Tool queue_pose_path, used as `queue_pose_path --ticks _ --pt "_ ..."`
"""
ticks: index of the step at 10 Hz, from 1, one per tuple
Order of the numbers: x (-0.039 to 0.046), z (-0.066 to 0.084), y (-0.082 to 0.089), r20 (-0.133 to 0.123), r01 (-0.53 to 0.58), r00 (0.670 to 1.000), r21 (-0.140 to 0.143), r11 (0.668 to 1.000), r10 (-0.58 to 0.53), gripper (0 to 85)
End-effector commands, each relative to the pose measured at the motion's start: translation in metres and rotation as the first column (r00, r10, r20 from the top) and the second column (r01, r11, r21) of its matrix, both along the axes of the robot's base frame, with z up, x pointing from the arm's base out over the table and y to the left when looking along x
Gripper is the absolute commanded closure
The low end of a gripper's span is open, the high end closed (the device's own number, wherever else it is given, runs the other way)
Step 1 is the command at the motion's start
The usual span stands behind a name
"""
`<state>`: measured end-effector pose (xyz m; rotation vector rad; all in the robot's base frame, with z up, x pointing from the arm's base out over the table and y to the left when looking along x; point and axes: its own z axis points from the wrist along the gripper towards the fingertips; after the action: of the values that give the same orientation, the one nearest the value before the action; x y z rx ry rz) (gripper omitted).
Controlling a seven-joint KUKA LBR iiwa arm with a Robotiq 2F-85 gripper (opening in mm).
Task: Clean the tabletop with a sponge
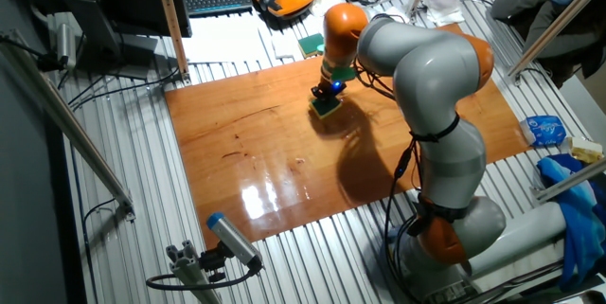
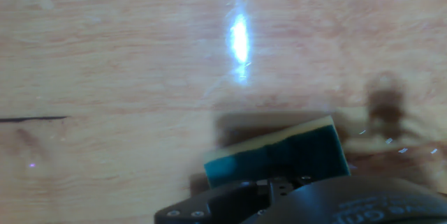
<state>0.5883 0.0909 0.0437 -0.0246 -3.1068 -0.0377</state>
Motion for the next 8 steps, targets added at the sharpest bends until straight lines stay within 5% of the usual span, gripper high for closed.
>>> queue_pose_path --ticks 1,8 --pt "-0.0035 0.000 0.005 -0.001 0.008 1.000 -0.002 1.000 -0.008 85.0" --pt "-0.0396 -0.001 0.044 -0.011 0.055 0.998 -0.012 0.998 -0.055 85.0"
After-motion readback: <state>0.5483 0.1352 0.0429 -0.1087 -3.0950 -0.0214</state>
